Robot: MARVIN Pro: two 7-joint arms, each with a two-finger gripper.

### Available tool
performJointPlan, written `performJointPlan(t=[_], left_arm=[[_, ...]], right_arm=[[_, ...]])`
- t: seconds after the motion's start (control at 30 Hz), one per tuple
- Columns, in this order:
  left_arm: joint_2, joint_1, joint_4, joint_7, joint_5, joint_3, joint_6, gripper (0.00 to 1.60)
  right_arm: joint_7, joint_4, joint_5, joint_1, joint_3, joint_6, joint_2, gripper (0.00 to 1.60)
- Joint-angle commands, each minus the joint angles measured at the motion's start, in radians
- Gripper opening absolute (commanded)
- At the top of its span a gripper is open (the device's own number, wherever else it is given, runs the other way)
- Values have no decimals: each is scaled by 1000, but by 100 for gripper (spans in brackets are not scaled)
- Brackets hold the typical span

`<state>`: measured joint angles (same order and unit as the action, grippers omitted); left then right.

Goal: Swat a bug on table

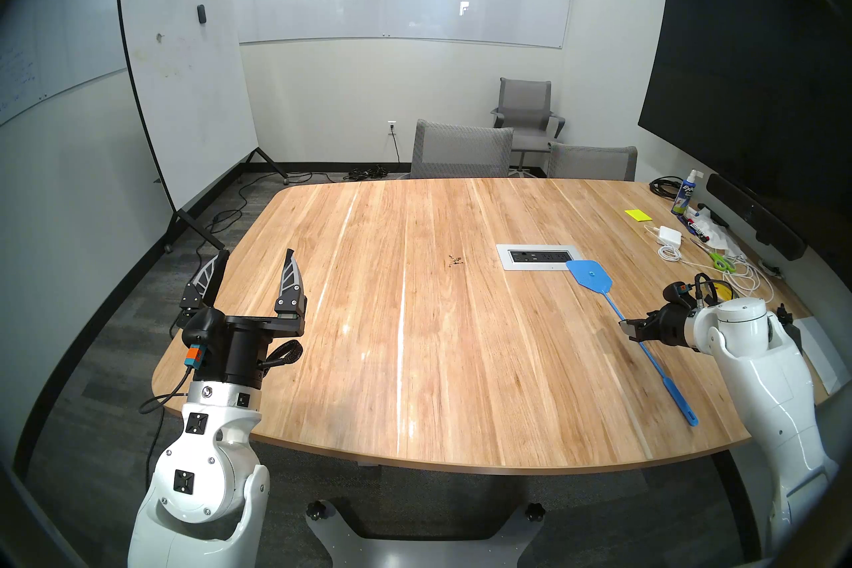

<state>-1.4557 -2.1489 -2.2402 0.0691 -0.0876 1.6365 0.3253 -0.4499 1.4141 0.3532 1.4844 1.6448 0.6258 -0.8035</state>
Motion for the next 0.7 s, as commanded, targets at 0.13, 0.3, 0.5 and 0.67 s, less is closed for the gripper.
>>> performJointPlan(t=[0.13,0.3,0.5,0.67], left_arm=[[0,4,-17,-1,0,-1,4,160],[0,4,-16,-1,0,-1,4,160],[0,5,-15,-1,0,-1,4,160],[0,6,-14,-1,0,-1,4,160]], right_arm=[[22,-79,-2,-147,-53,-27,-23,160],[32,-132,-9,-194,-83,-34,-42,160],[42,-211,-28,-256,-118,-41,-61,160],[52,-260,-52,-296,-136,-48,-73,160]])
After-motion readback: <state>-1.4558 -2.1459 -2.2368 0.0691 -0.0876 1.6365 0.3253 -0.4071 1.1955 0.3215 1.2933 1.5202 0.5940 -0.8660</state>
